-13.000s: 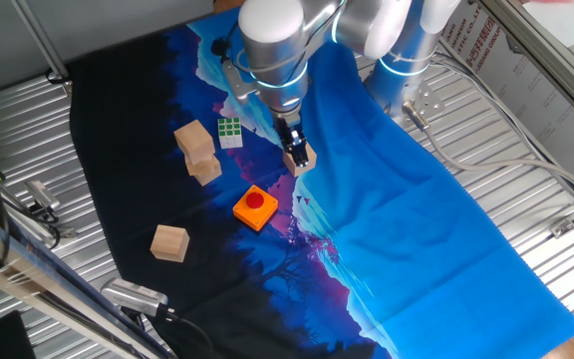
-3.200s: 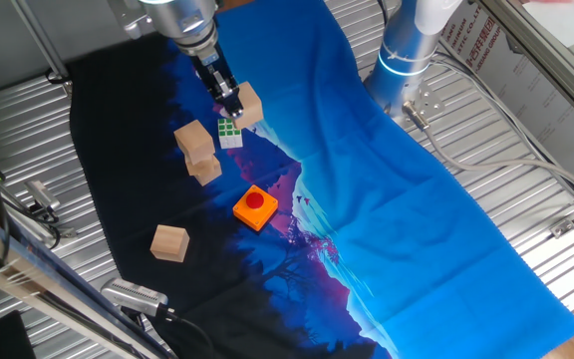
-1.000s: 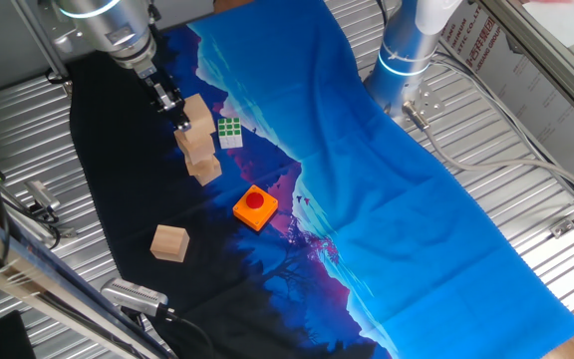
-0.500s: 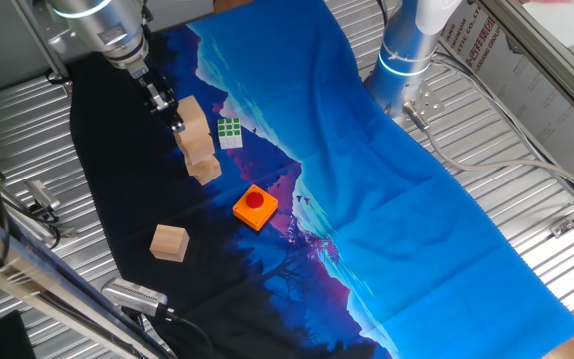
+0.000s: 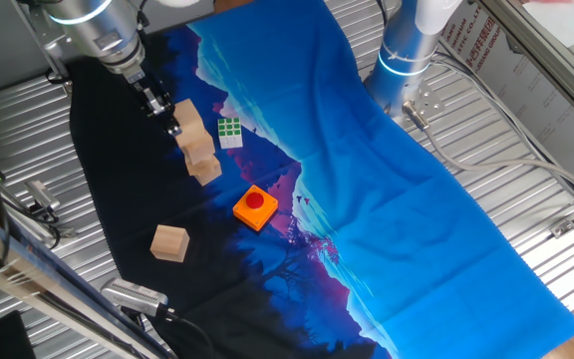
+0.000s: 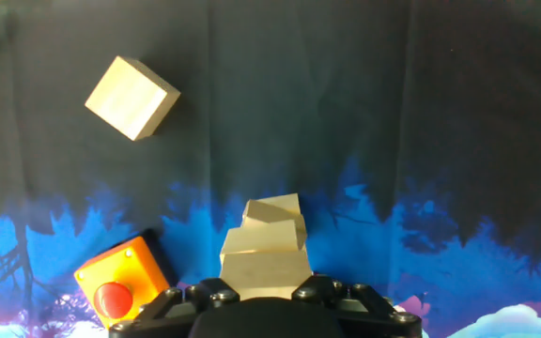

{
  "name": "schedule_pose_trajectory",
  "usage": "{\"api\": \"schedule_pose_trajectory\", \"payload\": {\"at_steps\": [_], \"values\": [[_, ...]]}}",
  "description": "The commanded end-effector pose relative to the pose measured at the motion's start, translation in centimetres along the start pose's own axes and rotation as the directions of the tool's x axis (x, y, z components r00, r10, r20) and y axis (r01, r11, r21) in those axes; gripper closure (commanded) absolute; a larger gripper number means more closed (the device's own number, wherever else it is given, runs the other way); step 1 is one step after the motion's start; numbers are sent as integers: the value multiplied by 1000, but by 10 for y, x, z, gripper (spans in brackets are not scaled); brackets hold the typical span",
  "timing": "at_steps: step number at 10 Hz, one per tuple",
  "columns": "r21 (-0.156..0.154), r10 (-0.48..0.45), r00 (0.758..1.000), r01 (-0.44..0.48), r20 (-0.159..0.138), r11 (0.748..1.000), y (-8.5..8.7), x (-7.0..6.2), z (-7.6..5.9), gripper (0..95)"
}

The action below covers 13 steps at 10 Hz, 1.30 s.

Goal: Stack the blocks in a vertical line of five

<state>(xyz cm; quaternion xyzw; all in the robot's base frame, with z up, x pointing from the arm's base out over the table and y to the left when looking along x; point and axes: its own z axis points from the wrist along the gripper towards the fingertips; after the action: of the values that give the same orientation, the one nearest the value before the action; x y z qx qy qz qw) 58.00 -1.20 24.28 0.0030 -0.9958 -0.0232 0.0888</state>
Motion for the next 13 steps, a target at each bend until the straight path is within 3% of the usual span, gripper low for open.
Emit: {"api": "schedule_pose_trajectory", "payload": {"at_steps": [1,2,3,4,5,6,10,13], "values": [[-6,-14,999,14,30,1000,-1,1,1,950],[-12,-24,999,25,46,1000,-2,3,3,760],[-24,-34,997,36,66,999,-4,6,5,380],[-26,-40,996,42,75,999,-5,7,7,190],[-31,-43,996,45,78,998,-7,9,9,190],[-32,-48,996,50,80,998,-7,9,10,0],[-38,-56,995,59,81,998,-5,11,8,0],[-30,-44,998,45,53,999,14,9,-8,0]]}}
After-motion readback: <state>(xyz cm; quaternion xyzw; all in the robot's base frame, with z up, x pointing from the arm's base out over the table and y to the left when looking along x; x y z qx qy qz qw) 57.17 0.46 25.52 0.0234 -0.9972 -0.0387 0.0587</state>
